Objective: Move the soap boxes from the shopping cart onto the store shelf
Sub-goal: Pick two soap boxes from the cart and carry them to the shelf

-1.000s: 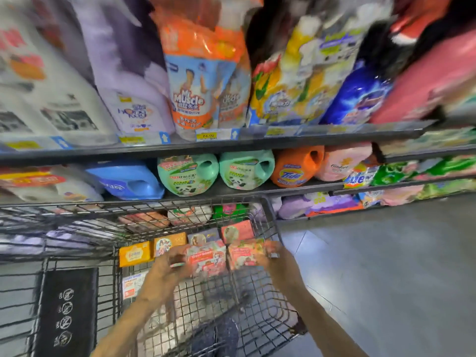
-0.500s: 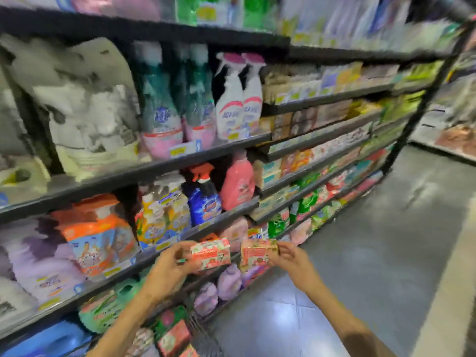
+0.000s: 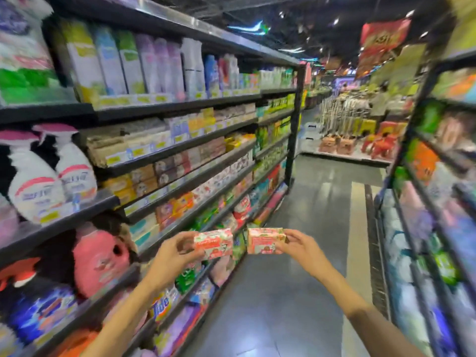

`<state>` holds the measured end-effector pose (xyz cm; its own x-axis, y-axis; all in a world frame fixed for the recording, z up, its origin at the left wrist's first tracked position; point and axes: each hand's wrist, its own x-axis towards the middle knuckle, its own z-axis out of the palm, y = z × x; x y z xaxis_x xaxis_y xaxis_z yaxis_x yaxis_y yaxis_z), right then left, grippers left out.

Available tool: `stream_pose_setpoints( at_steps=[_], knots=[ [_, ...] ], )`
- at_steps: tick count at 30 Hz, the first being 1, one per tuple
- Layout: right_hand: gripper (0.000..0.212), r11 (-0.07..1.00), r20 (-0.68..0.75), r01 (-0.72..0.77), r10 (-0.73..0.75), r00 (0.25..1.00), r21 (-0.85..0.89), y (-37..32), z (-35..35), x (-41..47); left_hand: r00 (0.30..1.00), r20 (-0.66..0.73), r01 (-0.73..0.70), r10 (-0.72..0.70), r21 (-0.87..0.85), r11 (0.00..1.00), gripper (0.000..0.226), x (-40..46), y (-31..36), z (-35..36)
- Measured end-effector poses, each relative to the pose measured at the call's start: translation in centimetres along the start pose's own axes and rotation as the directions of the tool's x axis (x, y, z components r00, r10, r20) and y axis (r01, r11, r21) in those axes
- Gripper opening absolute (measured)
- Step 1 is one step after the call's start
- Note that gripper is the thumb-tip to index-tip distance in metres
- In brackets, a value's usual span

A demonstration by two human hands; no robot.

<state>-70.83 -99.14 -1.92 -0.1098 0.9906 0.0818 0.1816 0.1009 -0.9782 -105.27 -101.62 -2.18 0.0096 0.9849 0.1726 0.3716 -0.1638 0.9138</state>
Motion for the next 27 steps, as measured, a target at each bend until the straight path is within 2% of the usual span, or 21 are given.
stream_pose_setpoints(
  at_steps=[8,13,21,27],
  knots=[
    [0.030,0.996,-0.119,0.006,-0.016,0.993,-0.085,0.5,-14.2,7.0,0.991,0.125,-0.040,0.043,-0.019,0.999,0.048,12.3,4.8,10.9],
    [0.034,0.996,-0.175,0.025,-0.041,0.984,-0.088,1.3,-19.7,13.2,0.985,0.141,-0.101,0.103,-0.019,0.995,0.043,21.2,7.1,16.3],
    [0.035,0.986,-0.233,0.048,-0.085,0.969,-0.158,2.8,-26.7,27.4,0.974,0.163,-0.152,0.157,-0.044,0.987,0.043,38.7,6.4,22.6],
    [0.030,0.975,-0.214,0.048,-0.096,0.972,-0.215,3.4,-30.8,39.1,0.972,0.148,-0.182,0.183,-0.020,0.983,0.044,50.3,6.2,25.2]
  ],
)
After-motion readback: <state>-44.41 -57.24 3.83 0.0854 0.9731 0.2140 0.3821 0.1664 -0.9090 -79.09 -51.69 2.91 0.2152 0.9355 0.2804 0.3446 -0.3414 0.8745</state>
